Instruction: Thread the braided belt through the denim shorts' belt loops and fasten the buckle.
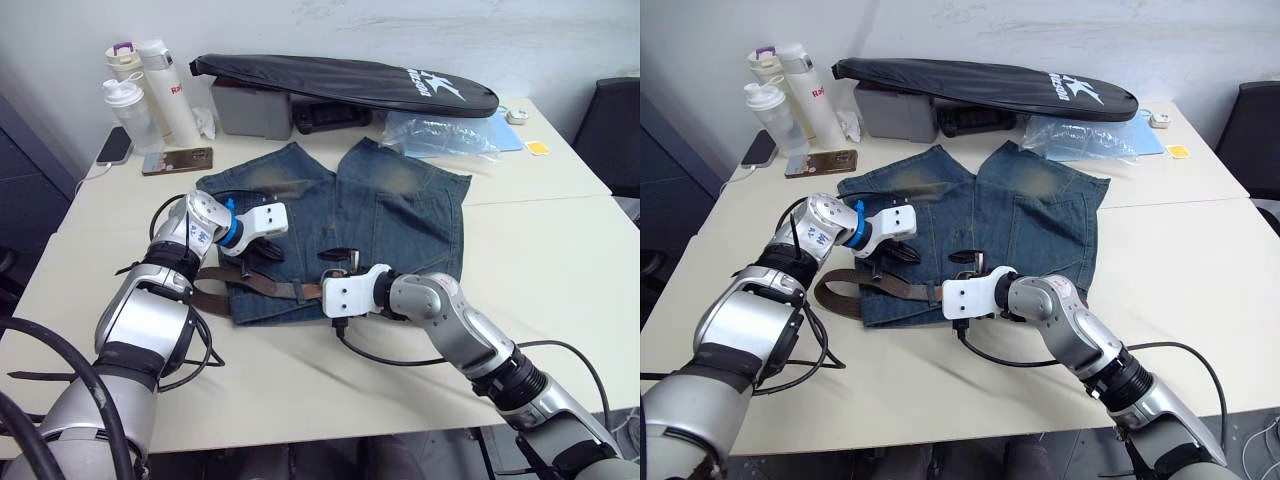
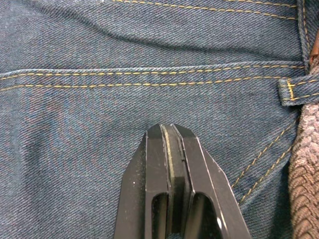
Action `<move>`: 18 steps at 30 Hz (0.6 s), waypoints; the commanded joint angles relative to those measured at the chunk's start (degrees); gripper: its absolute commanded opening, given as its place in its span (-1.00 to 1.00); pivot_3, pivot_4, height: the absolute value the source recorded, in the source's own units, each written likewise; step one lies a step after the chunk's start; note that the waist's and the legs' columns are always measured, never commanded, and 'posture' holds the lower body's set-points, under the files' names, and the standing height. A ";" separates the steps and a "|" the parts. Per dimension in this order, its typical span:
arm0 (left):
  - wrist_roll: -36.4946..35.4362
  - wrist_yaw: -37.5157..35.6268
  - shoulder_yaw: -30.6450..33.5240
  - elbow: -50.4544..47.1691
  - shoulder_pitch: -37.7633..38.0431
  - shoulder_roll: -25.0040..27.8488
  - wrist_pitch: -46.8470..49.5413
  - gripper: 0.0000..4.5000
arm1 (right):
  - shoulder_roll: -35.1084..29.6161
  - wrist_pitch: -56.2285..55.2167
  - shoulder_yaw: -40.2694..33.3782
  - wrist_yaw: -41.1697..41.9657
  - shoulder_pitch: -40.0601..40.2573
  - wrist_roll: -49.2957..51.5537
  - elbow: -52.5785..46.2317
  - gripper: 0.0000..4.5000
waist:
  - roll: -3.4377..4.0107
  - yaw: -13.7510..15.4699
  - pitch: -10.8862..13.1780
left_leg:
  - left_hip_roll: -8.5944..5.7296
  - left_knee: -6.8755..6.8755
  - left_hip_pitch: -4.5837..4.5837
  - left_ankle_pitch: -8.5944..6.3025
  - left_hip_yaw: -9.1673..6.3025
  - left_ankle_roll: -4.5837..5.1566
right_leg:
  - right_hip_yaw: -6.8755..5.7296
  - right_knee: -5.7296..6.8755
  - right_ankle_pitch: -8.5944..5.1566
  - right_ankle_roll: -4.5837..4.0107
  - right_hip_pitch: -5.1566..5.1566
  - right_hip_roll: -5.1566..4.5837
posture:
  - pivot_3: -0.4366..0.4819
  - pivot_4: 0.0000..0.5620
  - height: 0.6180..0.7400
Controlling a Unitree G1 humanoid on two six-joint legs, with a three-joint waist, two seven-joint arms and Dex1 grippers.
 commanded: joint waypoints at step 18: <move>0.47 1.73 0.23 0.75 0.77 -0.25 0.81 -1.00 | 1.85 -11.98 2.37 -4.84 1.85 -10.94 3.94 0.42 | -0.02 -0.07 -0.36 | 0.00 -0.01 0.01 0.00 0.00 0.00 | 0.01 0.02 0.00 0.00 0.01 0.02 | -0.05 -0.47 1.00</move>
